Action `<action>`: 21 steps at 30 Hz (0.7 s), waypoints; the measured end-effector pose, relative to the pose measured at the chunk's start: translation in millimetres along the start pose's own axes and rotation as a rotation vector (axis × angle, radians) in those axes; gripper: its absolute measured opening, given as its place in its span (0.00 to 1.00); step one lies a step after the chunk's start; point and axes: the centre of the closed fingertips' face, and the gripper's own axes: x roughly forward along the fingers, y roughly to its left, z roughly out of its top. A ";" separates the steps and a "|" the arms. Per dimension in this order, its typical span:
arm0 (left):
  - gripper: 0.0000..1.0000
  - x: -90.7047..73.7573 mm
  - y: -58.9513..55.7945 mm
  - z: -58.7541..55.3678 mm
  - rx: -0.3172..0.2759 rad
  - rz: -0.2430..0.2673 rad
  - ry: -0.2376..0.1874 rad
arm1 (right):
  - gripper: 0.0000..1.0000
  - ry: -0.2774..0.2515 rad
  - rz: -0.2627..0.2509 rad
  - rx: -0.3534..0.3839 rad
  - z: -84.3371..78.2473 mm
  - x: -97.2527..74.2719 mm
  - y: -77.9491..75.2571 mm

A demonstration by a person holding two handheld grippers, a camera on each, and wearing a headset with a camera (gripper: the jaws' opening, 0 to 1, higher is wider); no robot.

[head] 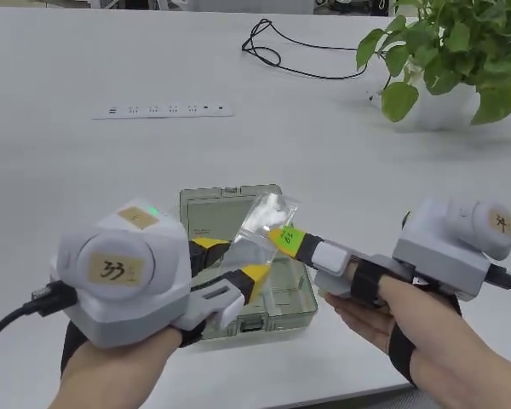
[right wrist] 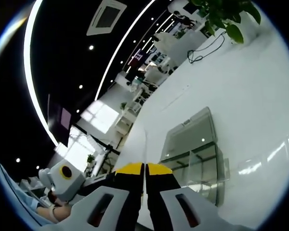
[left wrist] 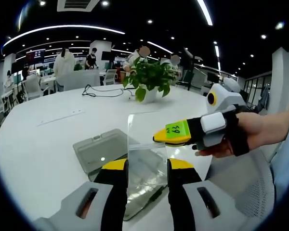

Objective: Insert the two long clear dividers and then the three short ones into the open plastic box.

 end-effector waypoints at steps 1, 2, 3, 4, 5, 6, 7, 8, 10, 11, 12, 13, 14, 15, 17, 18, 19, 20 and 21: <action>0.30 -0.3 -0.3 0.0 0.000 0.000 0.001 | 0.03 0.003 -0.001 -0.001 -0.3 -0.1 0.4; 0.30 -0.3 -0.5 0.4 0.003 0.001 -0.001 | 0.03 0.003 -0.004 -0.004 -0.2 -0.3 0.2; 0.30 -0.4 -0.4 0.2 0.006 0.004 -0.001 | 0.02 0.006 -0.004 -0.003 -0.6 -0.3 1.0; 0.30 -0.4 -0.7 0.4 0.003 0.004 -0.002 | 0.02 0.006 -0.009 -0.007 -0.5 -0.5 0.8; 0.30 -0.4 -0.8 0.3 0.002 0.005 -0.003 | 0.02 0.007 -0.007 -0.008 -0.6 -0.4 1.4; 0.31 -0.5 -1.0 0.3 0.003 0.004 -0.004 | 0.02 0.012 -0.008 -0.014 -0.8 -0.5 1.5; 0.28 -0.7 -1.2 0.8 0.003 0.004 -0.008 | 0.02 0.010 -0.013 -0.019 0.0 -0.6 1.2; 0.17 -1.1 -2.7 2.9 0.030 -0.003 -0.018 | 0.02 0.020 -0.017 -0.025 -0.8 -0.6 0.5; 0.23 -0.5 -3.6 4.7 0.038 0.001 -0.025 | 0.02 0.018 -0.020 -0.011 -0.7 -1.0 -0.5; 0.29 0.1 -5.6 4.5 0.012 -0.011 -0.023 | 0.02 0.016 -0.020 -0.014 -0.2 -1.3 -1.1; 0.29 0.3 -3.4 3.2 0.027 -0.005 -0.013 | 0.02 0.015 -0.027 -0.020 0.3 -1.9 -2.6; 0.31 0.1 -2.2 2.2 0.046 0.004 -0.009 | 0.02 0.016 -0.029 -0.018 0.2 -2.4 -3.1; 0.35 0.2 -2.9 2.5 0.041 0.000 -0.014 | 0.02 0.016 -0.028 -0.013 0.5 -2.9 -3.7; 0.38 0.1 -3.5 1.4 0.023 -0.008 -0.009 | 0.02 0.016 -0.030 -0.012 0.7 -3.7 -4.2; 0.41 -1.1 -2.3 0.3 0.034 -0.002 -0.007 | 0.02 0.018 -0.033 -0.017 0.6 -5.0 -5.1; 0.45 -1.4 -2.1 -1.1 0.032 -0.005 -0.002 | 0.02 0.020 -0.031 -0.012 0.6 -6.0 -5.7; 0.52 -1.4 -0.6 -3.0 0.023 0.003 0.005 | 0.02 0.018 -0.032 -0.011 1.0 -7.0 -6.6; 0.56 -1.8 0.4 -4.1 0.027 0.005 0.009 | 0.02 0.017 -0.033 -0.010 1.2 -7.5 -7.1; 0.59 -2.0 0.9 -5.7 0.028 0.006 0.016 | 0.02 0.018 -0.034 -0.009 1.2 -7.7 -7.2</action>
